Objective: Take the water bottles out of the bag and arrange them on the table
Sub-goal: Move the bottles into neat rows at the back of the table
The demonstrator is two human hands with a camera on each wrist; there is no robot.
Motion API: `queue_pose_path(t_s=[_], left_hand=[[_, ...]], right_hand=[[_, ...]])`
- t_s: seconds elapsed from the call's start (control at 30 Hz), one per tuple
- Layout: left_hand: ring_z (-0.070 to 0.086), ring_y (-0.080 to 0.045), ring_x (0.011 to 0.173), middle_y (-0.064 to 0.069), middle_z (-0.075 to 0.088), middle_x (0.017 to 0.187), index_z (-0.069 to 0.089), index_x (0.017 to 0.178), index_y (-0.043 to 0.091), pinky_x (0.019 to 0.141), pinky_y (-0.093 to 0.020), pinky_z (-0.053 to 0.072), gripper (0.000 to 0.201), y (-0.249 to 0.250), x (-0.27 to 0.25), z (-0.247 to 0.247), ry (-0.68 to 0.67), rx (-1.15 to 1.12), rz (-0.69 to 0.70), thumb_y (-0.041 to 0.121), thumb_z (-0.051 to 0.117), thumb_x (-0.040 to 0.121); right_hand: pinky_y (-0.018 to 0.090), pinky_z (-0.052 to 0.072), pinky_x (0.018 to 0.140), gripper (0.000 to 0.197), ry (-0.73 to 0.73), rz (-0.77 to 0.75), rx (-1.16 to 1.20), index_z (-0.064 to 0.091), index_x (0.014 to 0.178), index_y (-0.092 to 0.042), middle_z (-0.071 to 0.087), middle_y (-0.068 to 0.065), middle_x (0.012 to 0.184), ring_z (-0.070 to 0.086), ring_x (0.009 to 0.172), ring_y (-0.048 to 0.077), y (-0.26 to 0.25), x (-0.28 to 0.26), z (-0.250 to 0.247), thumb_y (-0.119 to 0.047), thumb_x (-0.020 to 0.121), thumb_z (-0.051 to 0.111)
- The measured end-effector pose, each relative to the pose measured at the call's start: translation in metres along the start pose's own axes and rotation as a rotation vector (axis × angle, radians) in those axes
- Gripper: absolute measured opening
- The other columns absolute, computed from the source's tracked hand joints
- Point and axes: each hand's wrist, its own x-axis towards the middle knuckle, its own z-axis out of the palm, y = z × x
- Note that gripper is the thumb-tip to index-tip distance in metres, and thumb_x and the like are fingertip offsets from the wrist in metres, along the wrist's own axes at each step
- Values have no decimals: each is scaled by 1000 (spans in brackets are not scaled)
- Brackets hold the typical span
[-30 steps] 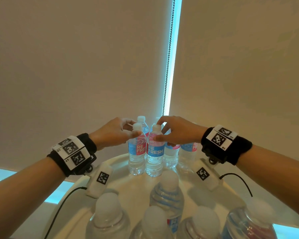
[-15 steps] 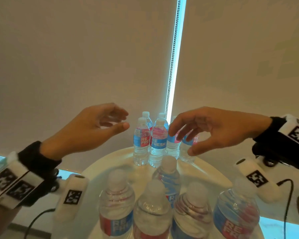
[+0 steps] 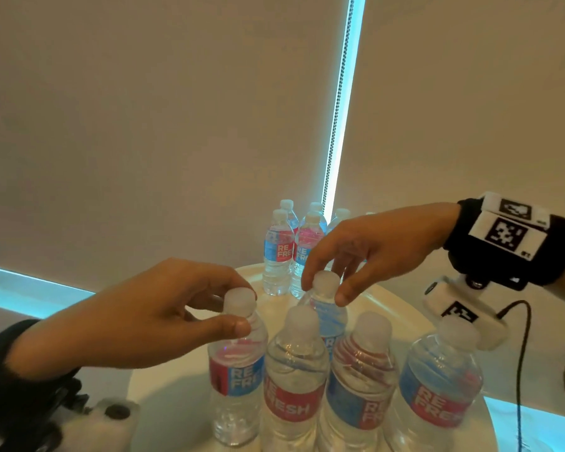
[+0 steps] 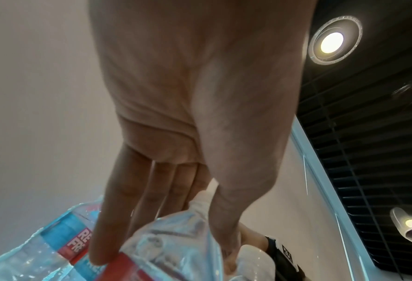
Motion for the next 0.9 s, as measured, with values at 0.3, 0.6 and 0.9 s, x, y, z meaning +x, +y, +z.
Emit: queue_pose_path(t_s=[0.3,0.6,0.9], left_hand=[[73,-6,91,10,77,96,71,101,24,73,-22,59,27,-4,25,-10,18,-23,45,42,66,81],[70,-5,96,7,76,99,71,100,20,83,-26,58,33,-9,112,-18,101,63,173,49,67,84],[61,-10,89,7,70,97,71,104,19,68,-11,41,33,3,201,16,127,325,267,46,60,89]], right_hand=[[12,49,66,32,32,5,-31,64,124,-7,70,-30,80,64,61,1,15,-7,-11,-9,92,69],[28,61,78,29,221,128,-15,66,122,-9,74,-27,82,72,72,3,48,-36,-37,-12,93,66],[36,59,82,28,340,319,-247,69,119,-22,74,-8,105,70,94,12,100,-42,-42,-30,92,67]])
